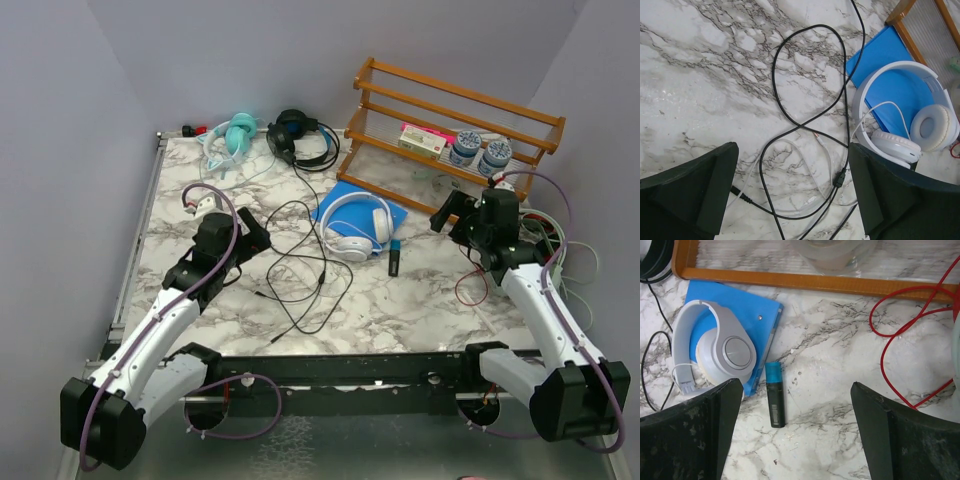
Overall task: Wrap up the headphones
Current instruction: Pick up the headphones from the center of the board.
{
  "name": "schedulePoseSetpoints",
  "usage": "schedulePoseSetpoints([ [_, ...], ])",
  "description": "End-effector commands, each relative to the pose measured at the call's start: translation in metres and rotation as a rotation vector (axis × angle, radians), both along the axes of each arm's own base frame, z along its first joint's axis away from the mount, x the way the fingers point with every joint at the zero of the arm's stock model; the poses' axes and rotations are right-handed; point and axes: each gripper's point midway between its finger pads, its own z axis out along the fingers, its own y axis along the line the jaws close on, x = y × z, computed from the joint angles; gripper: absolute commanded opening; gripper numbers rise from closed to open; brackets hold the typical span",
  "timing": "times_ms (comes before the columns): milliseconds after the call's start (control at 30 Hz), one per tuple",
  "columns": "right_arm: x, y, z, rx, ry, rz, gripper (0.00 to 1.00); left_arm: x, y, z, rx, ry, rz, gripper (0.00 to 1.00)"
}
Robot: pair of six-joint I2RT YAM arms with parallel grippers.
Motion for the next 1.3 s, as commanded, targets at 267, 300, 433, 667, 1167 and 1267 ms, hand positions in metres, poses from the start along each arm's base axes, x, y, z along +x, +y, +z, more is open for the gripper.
schedulePoseSetpoints([
  [267, 0.0, 0.025, 0.018, 0.087, -0.026, 0.107, 1.0, 0.012, -0.06, -0.01, -0.11, -0.012, -0.288, 0.99],
  [300, 0.0, 0.021, 0.013, 0.078, 0.013, 0.085, 1.0, 0.014, -0.065, -0.009, -0.108, -0.021, -0.307, 0.99],
  [433, 0.004, 0.02, 0.003, 0.026, 0.113, 0.118, 1.0, 0.02, -0.091, -0.009, -0.086, -0.042, -0.396, 0.99],
  [667, 0.017, 0.074, 0.013, -0.012, 0.023, 0.337, 0.94, 0.031, -0.128, -0.014, -0.035, -0.031, -0.508, 0.99],
  [1167, 0.052, 0.152, -0.025, -0.334, 0.04, 0.441, 1.0, 0.031, -0.108, -0.016, 0.049, -0.046, -0.455, 0.99],
  [1267, 0.062, 0.146, -0.035, -0.383, 0.06, 0.4, 1.0, 0.032, -0.101, -0.016, 0.074, -0.046, -0.428, 0.99],
])
